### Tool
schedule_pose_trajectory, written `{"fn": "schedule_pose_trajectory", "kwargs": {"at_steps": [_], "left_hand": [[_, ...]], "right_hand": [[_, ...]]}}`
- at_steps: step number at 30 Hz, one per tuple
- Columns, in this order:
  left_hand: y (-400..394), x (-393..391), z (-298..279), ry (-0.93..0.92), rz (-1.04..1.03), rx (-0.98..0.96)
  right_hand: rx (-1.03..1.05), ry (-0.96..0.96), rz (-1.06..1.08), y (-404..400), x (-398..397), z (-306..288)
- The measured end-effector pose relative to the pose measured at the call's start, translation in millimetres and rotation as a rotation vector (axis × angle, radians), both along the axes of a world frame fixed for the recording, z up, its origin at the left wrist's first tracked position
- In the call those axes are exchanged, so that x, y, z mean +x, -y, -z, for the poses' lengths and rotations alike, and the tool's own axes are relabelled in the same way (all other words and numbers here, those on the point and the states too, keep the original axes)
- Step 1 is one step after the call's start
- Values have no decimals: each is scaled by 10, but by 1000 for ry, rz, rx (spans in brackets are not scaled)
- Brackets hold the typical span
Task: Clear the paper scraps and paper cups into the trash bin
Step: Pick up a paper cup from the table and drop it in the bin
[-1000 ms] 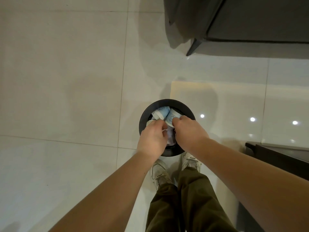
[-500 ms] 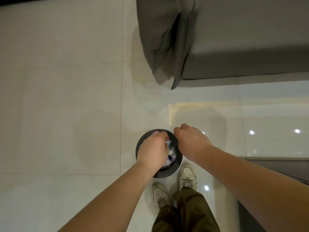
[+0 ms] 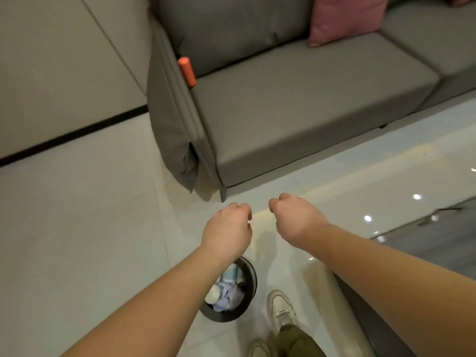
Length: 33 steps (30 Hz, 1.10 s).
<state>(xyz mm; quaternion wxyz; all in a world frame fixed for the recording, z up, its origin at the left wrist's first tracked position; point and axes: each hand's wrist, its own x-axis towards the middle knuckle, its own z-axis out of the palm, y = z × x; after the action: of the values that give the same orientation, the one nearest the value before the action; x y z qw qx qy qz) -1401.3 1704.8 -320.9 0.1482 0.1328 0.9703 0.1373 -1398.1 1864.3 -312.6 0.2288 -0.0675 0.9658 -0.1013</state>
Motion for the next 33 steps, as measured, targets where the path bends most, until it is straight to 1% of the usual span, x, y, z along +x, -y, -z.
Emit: {"fn": "schedule_pose_trajectory", "kwargs": {"at_steps": [3, 6, 10, 15, 21, 24, 27, 33], "left_hand": [[-308, 50, -293, -57, 114, -16], [-674, 156, -513, -128, 226, -33], [-1172, 456, -772, -129, 355, -84], [-1872, 932, -1064, -147, 504, -56], [-2707, 1577, -1209, -147, 633, -32], [-3044, 1833, -1247, -165, 663, -1], [-3281, 2007, -1297, -179, 682, 16], [-3627, 2269, -1291, -170, 821, -1]], "right_hand": [[-11, -89, 44, -383, 246, -311], [-5, -165, 131, -748, 549, -552], [9, -194, 237, -1205, 1038, -775], [49, -209, 354, -1824, 1742, -974], [68, -214, 456, -2547, 2577, -1190], [90, -204, 482, -2815, 2910, -1266], [101, -204, 521, -2997, 3157, -1324], [100, -201, 615, -3225, 3565, -1415]]}}
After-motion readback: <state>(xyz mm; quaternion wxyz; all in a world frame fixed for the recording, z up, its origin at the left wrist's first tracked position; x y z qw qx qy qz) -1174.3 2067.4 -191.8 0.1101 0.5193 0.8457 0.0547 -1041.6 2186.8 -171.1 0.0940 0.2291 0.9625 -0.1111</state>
